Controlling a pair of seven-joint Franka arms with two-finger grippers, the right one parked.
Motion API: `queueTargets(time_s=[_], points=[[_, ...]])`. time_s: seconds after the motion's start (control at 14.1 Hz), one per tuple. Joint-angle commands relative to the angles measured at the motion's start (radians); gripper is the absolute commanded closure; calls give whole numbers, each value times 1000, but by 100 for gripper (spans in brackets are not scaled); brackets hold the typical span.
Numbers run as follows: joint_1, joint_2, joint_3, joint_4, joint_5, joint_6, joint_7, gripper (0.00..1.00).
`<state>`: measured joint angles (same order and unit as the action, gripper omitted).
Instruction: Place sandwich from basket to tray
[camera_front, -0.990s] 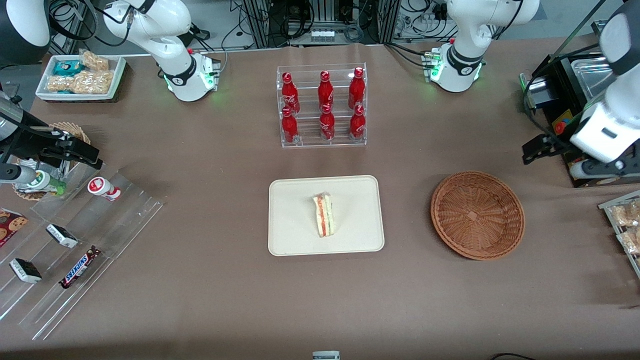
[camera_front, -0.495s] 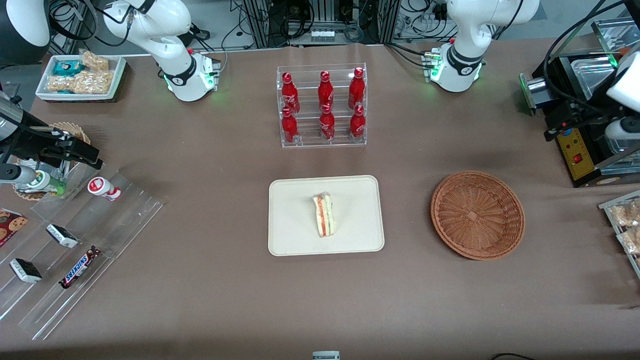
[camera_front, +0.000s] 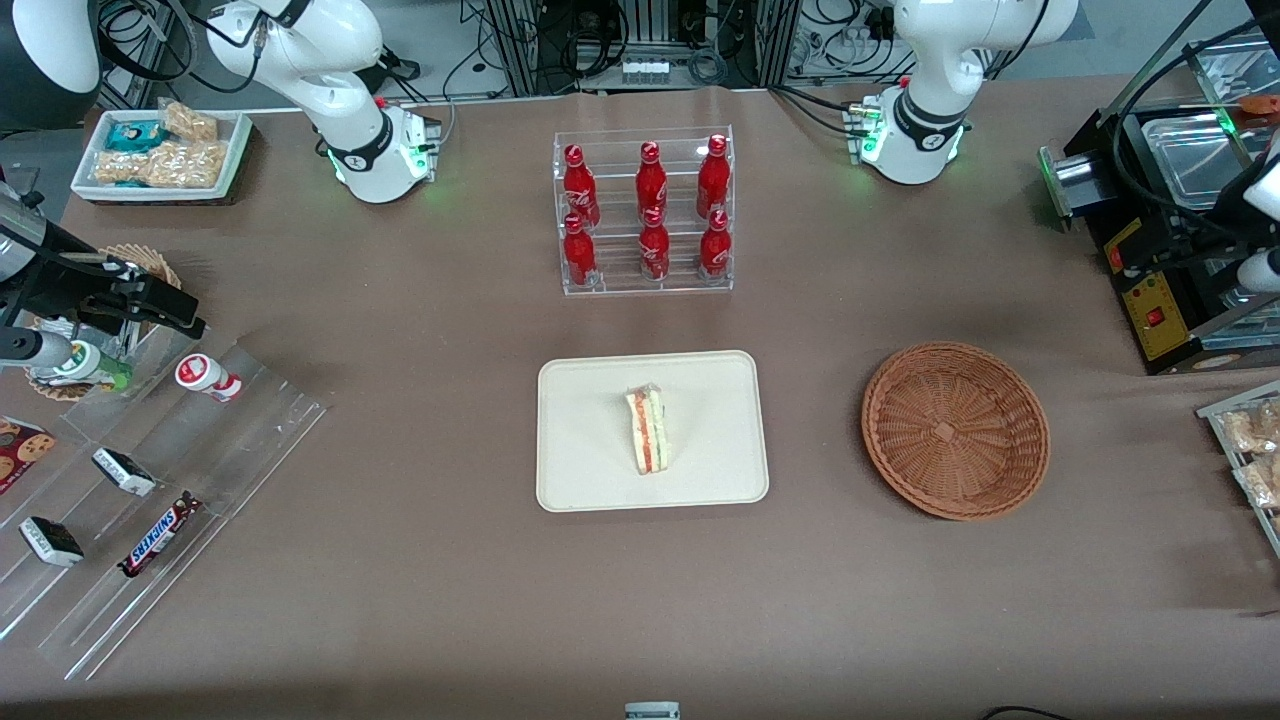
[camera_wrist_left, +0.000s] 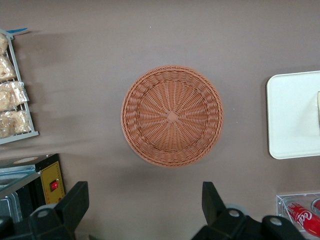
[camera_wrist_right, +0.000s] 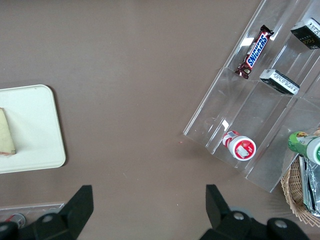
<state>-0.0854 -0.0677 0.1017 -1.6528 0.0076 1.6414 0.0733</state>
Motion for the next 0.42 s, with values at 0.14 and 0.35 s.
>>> queueTargets(time_s=[0.14, 0.35], points=[[13, 34, -19, 45, -1, -32, 16, 0], [10, 29, -20, 42, -1, -87, 17, 0]])
